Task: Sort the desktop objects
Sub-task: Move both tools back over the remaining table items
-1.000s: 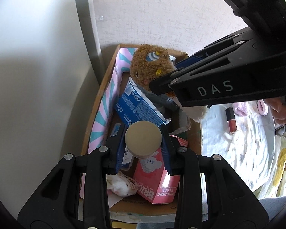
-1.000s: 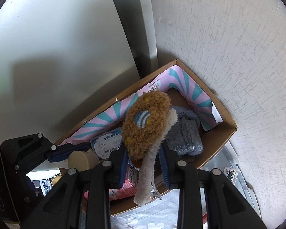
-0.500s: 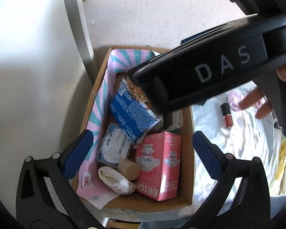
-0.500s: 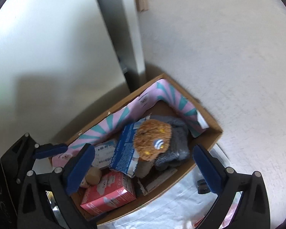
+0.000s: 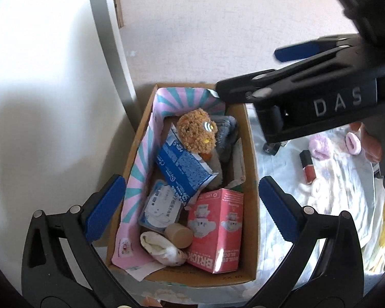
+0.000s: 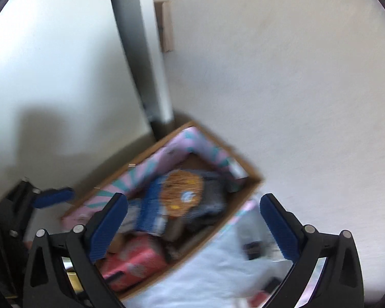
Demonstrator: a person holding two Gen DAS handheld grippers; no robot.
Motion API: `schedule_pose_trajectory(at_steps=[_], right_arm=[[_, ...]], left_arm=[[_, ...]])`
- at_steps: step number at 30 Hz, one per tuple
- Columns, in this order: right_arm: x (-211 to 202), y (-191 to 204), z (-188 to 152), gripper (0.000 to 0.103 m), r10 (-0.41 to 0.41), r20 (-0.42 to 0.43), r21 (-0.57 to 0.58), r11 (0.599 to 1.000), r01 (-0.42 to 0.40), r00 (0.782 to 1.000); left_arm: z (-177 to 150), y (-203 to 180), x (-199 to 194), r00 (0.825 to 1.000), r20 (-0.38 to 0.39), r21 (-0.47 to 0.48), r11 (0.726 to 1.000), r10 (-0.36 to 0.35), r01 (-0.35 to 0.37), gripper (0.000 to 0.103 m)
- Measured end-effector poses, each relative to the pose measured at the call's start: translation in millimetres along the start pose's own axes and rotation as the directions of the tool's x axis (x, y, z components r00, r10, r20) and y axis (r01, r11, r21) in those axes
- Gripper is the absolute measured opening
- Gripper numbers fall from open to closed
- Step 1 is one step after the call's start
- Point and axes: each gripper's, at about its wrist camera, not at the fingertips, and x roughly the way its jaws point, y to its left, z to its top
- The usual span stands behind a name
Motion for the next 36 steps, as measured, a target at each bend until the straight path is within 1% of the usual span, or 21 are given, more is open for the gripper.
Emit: schedule_pose_trajectory(at_steps=[2,4,5,6,7,8,9,10,12,15,16,18,19,20,22,24,26,28,30,34,36], right_arm=[[-12,1,-2,0.103,-0.011,0.044,-0.027,1.0,0.013,0.999],[-22,-1,-3,0.103,-0.013,0.055,-0.023,1.0,0.014,0.998],[-26,-3,-4,0.103,-0.031,0.056,-0.013,0.999,0.032,0.998],[-29,-6,-5,0.103,-0.07,0.054,-0.001,0.998,0.07,0.996],[-32,-7,-8,0.103,-0.129,0.054,0.007,0.992,0.129,0.99],[-37,-9,-11,0.103,-0.183,0.067,0.012,0.983,0.182,0.981],[-42,-13,-15,0.103,-0.218,0.085,0.021,0.976,0.217,0.972],[-48,-19,-19,0.103,-0.227,0.093,0.04,0.974,0.224,0.97],[-59,-34,-27,0.103,-0.219,0.093,0.096,0.973,0.21,0.971],[-77,-61,-48,0.103,-0.247,0.105,0.206,0.953,0.222,0.963],[-82,-70,-56,0.103,-0.249,0.103,0.241,0.946,0.219,0.963],[-92,-86,-72,0.103,-0.246,0.096,0.29,0.934,0.21,0.964],[-95,-91,-78,0.103,-0.258,0.094,0.306,0.927,0.219,0.961],[-101,-97,-88,0.103,-0.28,0.094,0.322,0.917,0.237,0.955],[-113,-107,-110,0.103,-0.328,0.099,0.355,0.894,0.275,0.939],[-124,-115,-132,0.103,-0.355,0.109,0.388,0.875,0.289,0.929],[-137,-121,-163,0.103,-0.387,0.135,0.444,0.847,0.293,0.912],[-139,-124,-193,0.103,-0.409,0.118,0.49,0.817,0.305,0.905],[-136,-125,-224,0.103,-0.424,0.091,0.523,0.79,0.319,0.901],[-122,-125,-275,0.103,-0.476,0.009,0.557,0.733,0.391,0.879],[-118,-129,-297,0.103,-0.479,-0.017,0.582,0.709,0.398,0.878]], left_arm=[[1,5,-4,1.0,0.004,-0.011,1.0,-0.01,0.01,0.103],[6,3,-5,1.0,0.006,-0.021,1.0,-0.005,0.005,0.103],[6,3,-6,1.0,0.002,-0.018,1.0,0.001,-0.001,0.103],[10,2,-8,1.0,-0.005,-0.011,1.0,0.015,-0.015,0.103],[13,1,-10,1.0,-0.009,-0.006,1.0,0.03,-0.03,0.103],[14,-4,-13,0.999,0.0,-0.002,0.999,0.045,-0.045,0.103],[16,-7,-17,0.998,0.026,0.002,0.999,0.049,-0.049,0.103],[18,-8,-22,0.998,0.049,0.004,0.999,0.046,-0.046,0.103],[21,-16,-29,0.995,0.097,0.013,1.0,0.025,-0.027,0.103],[26,-26,-32,0.993,0.122,0.02,1.0,-0.003,0.001,0.103],[28,-31,-30,0.992,0.124,0.024,1.0,-0.003,0.0,0.103],[31,-41,-26,0.991,0.129,0.034,0.999,0.031,-0.035,0.103],[32,-45,-25,0.991,0.128,0.04,0.998,0.042,-0.048,0.103],[32,-52,-22,0.991,0.127,0.046,0.998,0.044,-0.05,0.103],[34,-62,-19,0.992,0.128,0.049,0.999,-0.001,-0.005,0.103],[33,-67,-19,0.99,0.136,0.038,0.999,-0.041,0.036,0.103],[28,-75,-24,0.983,0.167,0.035,0.997,-0.071,0.066,0.103],[20,-87,-25,0.978,0.202,0.046,0.998,-0.054,0.046,0.103],[12,-101,-23,0.975,0.217,0.072,0.997,-0.048,0.033,0.103],[-4,-129,-13,0.974,0.221,0.087,0.996,-0.038,0.019,0.103],[-11,-143,0,0.977,0.212,0.066,0.998,-0.03,0.016,0.103]])
